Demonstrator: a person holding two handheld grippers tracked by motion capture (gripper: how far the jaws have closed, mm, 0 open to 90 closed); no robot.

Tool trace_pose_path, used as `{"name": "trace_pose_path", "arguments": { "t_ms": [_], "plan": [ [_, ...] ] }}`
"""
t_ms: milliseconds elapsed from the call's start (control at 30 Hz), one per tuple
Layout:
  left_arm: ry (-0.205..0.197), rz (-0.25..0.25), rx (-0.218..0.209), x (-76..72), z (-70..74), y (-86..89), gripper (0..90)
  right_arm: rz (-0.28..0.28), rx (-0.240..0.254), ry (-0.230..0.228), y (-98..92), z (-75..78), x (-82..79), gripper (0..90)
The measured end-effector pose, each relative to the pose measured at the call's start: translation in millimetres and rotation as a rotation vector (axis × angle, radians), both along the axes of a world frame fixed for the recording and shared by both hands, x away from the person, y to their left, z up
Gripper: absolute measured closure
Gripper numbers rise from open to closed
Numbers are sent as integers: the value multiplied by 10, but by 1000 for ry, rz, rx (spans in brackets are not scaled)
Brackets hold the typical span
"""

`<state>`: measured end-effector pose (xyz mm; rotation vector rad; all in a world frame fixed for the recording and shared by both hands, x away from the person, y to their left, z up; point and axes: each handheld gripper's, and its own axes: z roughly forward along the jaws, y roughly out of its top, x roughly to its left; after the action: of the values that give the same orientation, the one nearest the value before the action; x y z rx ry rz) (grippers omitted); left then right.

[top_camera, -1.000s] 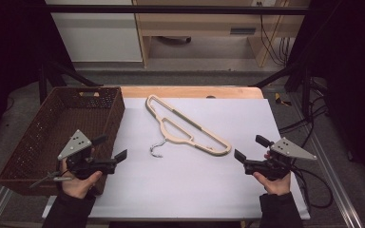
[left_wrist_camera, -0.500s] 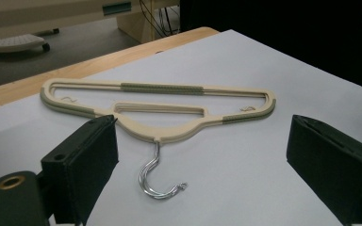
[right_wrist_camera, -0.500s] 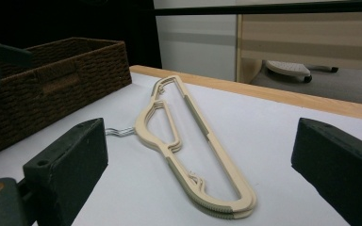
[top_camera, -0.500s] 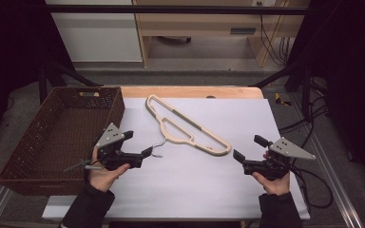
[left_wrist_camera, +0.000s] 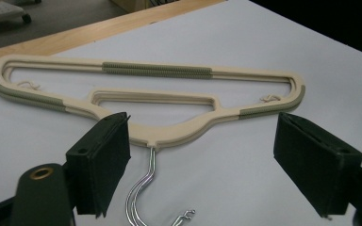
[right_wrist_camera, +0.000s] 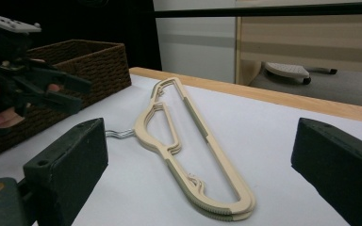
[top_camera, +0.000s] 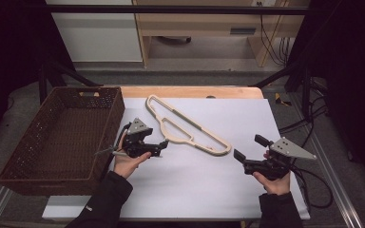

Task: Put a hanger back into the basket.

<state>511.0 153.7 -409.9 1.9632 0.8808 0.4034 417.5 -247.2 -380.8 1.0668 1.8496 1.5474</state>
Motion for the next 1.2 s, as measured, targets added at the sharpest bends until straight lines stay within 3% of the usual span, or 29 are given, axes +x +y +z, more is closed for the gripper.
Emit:
{"name": "trace_pose_path", "arguments": {
  "t_ms": [100, 133, 333, 367, 467, 567, 833, 967, 1200],
  "plan": [
    [17, 10, 13, 66, -69, -23, 223, 4, -4, 1, 4, -5, 4, 45],
    [43, 8, 28, 136, -142, -40, 228, 2, -8, 1, 7, -9, 7, 45],
    [66, 44, 67, 286, -321, -80, 309, 1, -5, 3, 11, -11, 11, 45],
    [72, 50, 76, 334, -376, -90, 363, 2, -6, 6, 16, -15, 11, 45],
    [81, 58, 88, 382, -443, -91, 403, 2, -9, 6, 21, -20, 16, 45],
    [116, 59, 100, 452, -563, -88, 494, 2, -12, 10, 25, -28, 21, 45],
    [133, 56, 119, 493, -636, -96, 636, 5, -14, 7, 33, -35, 25, 46],
    [141, 50, 105, 523, -664, -90, 739, 11, -13, 6, 37, -38, 27, 46],
    [146, 25, 96, 534, -684, -108, 840, 11, -14, 10, 52, -49, 34, 46]
  ]
}}
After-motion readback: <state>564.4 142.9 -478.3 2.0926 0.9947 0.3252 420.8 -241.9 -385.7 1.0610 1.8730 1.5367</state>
